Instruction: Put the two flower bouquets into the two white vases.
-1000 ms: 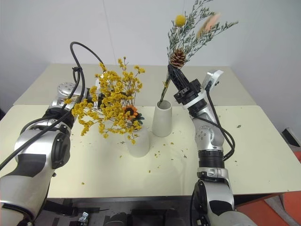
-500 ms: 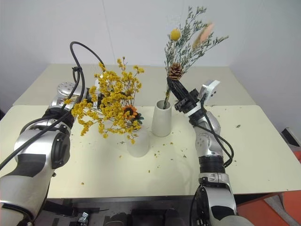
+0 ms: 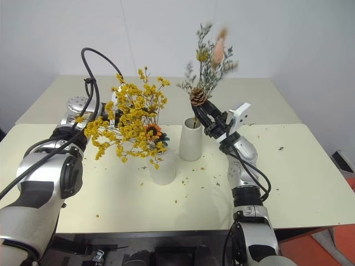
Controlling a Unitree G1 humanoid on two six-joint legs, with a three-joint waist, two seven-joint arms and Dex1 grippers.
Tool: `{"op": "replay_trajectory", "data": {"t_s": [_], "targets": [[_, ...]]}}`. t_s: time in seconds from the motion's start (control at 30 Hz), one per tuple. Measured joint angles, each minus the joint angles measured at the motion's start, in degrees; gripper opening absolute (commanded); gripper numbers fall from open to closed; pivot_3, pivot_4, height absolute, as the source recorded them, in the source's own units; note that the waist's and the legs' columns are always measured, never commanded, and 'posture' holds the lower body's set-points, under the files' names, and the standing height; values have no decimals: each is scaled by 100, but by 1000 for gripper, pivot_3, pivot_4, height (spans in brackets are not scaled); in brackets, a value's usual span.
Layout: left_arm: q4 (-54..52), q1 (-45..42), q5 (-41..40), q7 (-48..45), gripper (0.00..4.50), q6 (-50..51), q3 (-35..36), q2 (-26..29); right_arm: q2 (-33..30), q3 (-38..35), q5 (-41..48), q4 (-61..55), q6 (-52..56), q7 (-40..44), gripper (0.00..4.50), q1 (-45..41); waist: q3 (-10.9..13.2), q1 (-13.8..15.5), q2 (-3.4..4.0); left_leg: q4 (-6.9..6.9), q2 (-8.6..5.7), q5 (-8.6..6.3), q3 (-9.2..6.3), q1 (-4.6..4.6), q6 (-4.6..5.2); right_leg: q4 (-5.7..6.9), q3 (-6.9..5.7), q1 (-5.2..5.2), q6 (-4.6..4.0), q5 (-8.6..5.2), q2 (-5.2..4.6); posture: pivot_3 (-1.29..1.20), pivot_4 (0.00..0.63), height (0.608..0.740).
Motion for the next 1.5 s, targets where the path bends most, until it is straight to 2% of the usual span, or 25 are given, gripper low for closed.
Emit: {"op": "replay_trajectory", "data": {"t_s": [0.13,0.17,0.53,0.7,1.07,1.33,1.5], "targets": [[0,0,4,54,4500,-8,-3,-2,-142,95,-170,-142,-3,-119,4300,115,0,2,0,0,0,0,0,-1,0,0,0,1,0,0,-1,0,150,740],[0,0,5,69,4500,-9,-3,0,-233,128,-237,-189,34,-150,4408,169,0,6,0,0,-1,0,0,-1,0,-1,0,0,0,0,-1,0,150,740],[0,0,5,155,4500,-10,-3,-2,-1109,302,-506,-677,910,-366,4408,265,0,0,0,0,-1,0,0,1,0,-3,1,0,0,0,0,0,150,740],[0,1,14,232,4500,-21,-7,6,-1596,492,-585,-1102,1216,-51,4408,327,0,4,0,1,-2,0,0,-1,0,-7,2,1,1,-1,-1,0,150,740],[0,1,16,238,4500,-21,-7,22,-2090,878,-749,-1509,1705,372,4408,288,0,13,0,4,-3,0,1,-1,0,-6,1,1,1,-1,-1,0,150,740],[0,1,10,104,4500,-20,-5,52,-2677,802,-837,-1348,1715,608,4408,281,0,14,0,4,-3,0,1,-2,0,-9,2,2,1,-1,-1,0,150,740],[-17,-1,-1,-183,4500,-45,-3,218,-3225,465,-624,-1497,1820,970,4408,584,0,16,-1,3,-3,0,1,-3,0,-13,2,2,1,-1,-1,0,150,740]]}}
